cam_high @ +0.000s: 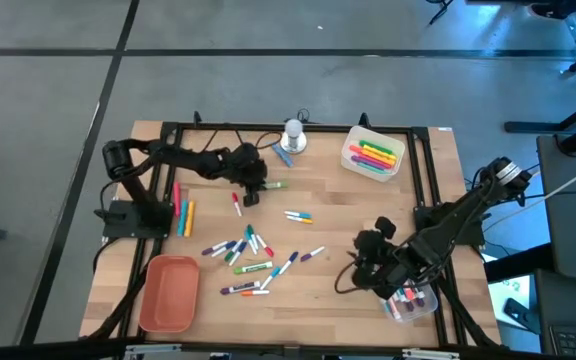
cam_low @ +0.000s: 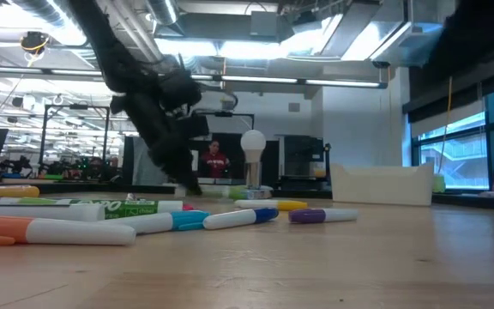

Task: Pick & Place Markers
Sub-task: Put the medium light green marker pen into the transparent bin

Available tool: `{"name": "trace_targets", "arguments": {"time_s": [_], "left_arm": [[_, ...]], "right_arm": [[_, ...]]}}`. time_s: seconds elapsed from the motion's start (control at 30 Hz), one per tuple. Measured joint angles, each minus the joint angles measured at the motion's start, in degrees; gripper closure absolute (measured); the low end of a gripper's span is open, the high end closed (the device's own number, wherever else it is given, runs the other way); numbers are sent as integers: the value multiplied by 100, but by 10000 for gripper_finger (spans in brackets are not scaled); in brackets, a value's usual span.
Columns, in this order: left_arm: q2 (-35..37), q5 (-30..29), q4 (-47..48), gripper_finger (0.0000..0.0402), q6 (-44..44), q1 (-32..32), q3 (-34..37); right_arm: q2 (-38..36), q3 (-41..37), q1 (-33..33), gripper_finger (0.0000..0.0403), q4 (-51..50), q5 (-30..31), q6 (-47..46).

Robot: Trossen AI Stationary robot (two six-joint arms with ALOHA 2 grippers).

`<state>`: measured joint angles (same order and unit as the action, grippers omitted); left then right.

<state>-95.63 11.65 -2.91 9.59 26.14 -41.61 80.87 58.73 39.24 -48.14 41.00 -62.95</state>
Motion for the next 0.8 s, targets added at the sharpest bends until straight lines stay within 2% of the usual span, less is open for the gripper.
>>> {"name": "trace_targets", "arguments": {"time_s": [0.13, 0.27, 0.37, 0.47, 0.53, 0.6, 0.7, 0.8], "left_arm": [[290, -18, -79, 324, -834, -377, -17], [410, -104, -471, 324, -1493, -893, -15], [392, -743, -1101, 330, -1988, -1361, 45], [334, -1301, -1923, 329, -2461, -1724, 180], [334, -1522, -2530, 325, -2806, -1876, 276], [340, -1747, -3092, 323, -3056, -1990, 364], [340, -1948, -3460, 324, -3293, -2090, 383], [340, -1992, -3610, 328, -3382, -2133, 383]], "right_arm": [[32, -469, -111, 224, 758, 713, -167], [32, -1021, -384, 224, 2164, 1227, 39], [32, -1487, -603, 224, 3657, 1835, 745], [13, -1953, -960, 224, 4955, 2021, 1322], [8, -2359, -1271, 224, 5863, 1718, 1629], [10, -2837, -1653, 224, 6973, 936, 2011], [12, -3547, -2217, 224, 9126, -218, 2615], [12, -4054, -2611, 224, 10958, -839, 3272]]}}
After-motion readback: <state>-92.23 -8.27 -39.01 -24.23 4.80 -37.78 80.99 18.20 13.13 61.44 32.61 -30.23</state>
